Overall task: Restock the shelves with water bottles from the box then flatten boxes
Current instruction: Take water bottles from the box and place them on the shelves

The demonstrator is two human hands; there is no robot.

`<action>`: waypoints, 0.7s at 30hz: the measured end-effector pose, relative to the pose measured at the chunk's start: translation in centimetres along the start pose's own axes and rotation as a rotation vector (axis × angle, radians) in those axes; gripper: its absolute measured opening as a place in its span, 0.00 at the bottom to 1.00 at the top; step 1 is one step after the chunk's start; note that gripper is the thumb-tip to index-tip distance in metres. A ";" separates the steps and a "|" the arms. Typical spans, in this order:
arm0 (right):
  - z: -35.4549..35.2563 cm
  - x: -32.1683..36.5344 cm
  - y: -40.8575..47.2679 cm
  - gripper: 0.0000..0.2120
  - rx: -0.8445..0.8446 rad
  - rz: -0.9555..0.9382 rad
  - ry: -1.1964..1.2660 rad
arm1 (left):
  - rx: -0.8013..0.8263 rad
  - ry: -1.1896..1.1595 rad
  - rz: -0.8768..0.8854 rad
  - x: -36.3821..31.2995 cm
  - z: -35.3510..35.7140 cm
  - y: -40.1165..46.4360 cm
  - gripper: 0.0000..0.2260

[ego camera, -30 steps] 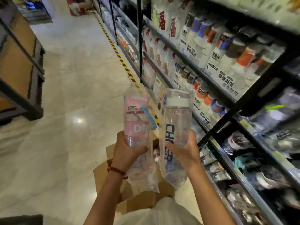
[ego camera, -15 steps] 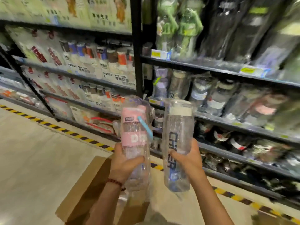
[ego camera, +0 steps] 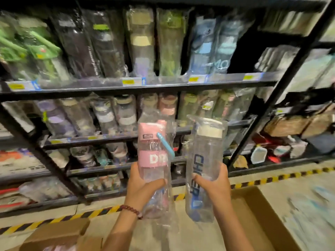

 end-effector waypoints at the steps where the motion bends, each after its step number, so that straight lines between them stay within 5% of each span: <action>1: -1.5 -0.2 1.0 0.36 -0.020 0.002 0.008 | 0.019 0.003 0.005 -0.1 2.0 -0.2 0.35; 10: -14.7 -3.2 7.5 0.36 -0.176 0.057 0.051 | 0.177 0.051 0.022 -1.1 17.9 -2.8 0.35; 21: -17.2 -5.1 15.6 0.35 -0.264 0.101 0.040 | 0.264 0.105 0.048 -1.6 28.0 1.9 0.35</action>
Point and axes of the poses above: each hand's wrist, its own y-axis towards the middle knuckle, its own z-axis out of the palm, x = y × z, the point moved 8 cm from there along y, towards the middle knuckle, and after that the axes turned 11 degrees about -x, right-handed, at the moved point
